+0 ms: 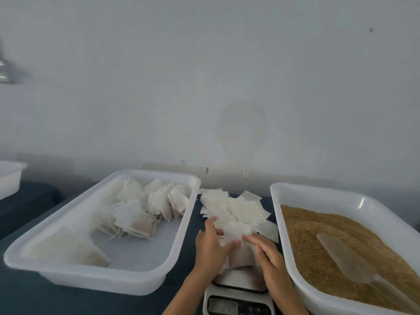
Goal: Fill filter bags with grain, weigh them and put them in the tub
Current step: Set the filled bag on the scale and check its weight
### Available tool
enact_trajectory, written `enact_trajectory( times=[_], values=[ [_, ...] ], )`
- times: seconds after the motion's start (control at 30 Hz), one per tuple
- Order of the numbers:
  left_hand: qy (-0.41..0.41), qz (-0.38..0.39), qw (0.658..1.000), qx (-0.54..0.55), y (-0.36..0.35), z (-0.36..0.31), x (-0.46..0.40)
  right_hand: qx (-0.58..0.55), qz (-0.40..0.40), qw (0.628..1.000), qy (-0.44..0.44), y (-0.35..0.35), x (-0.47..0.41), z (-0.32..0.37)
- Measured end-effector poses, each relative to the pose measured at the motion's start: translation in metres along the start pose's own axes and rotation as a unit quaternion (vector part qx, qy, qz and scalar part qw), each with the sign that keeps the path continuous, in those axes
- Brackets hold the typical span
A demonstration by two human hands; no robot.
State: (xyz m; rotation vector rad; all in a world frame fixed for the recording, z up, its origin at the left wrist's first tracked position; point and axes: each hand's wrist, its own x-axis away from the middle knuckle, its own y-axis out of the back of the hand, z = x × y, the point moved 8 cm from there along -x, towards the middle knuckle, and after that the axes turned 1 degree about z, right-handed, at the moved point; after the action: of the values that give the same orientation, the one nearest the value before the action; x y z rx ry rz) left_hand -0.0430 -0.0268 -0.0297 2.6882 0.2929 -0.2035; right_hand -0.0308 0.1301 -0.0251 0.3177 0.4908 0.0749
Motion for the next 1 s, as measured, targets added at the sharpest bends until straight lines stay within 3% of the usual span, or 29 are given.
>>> enact_trajectory(
  times=[0.1, 0.27, 0.57, 0.77, 1.0],
  values=[
    [0.000, 0.021, 0.999, 0.039, 0.002, -0.013, 0.003, -0.049, 0.014, 0.999, 0.011, -0.003, 0.001, 0.015],
    [-0.044, -0.027, 0.998, -0.024, 0.038, -0.043, 0.011, -0.110, 0.059, 0.992, 0.021, -0.024, -0.007, 0.048],
    [-0.020, -0.100, 0.994, -0.047, 0.166, -0.054, 0.010, -0.168, 0.126, 0.977, 0.034, -0.108, -0.042, 0.124],
    [0.105, -0.039, 0.956, -0.271, 0.241, -0.002, 0.008, -0.059, 0.268, 0.962, -0.010, -0.203, -0.050, 0.138],
    [0.228, 0.069, 0.913, -0.332, 0.264, 0.061, 0.024, 0.123, 0.412, 0.898, -0.089, -0.274, -0.034, 0.125]
  ],
)
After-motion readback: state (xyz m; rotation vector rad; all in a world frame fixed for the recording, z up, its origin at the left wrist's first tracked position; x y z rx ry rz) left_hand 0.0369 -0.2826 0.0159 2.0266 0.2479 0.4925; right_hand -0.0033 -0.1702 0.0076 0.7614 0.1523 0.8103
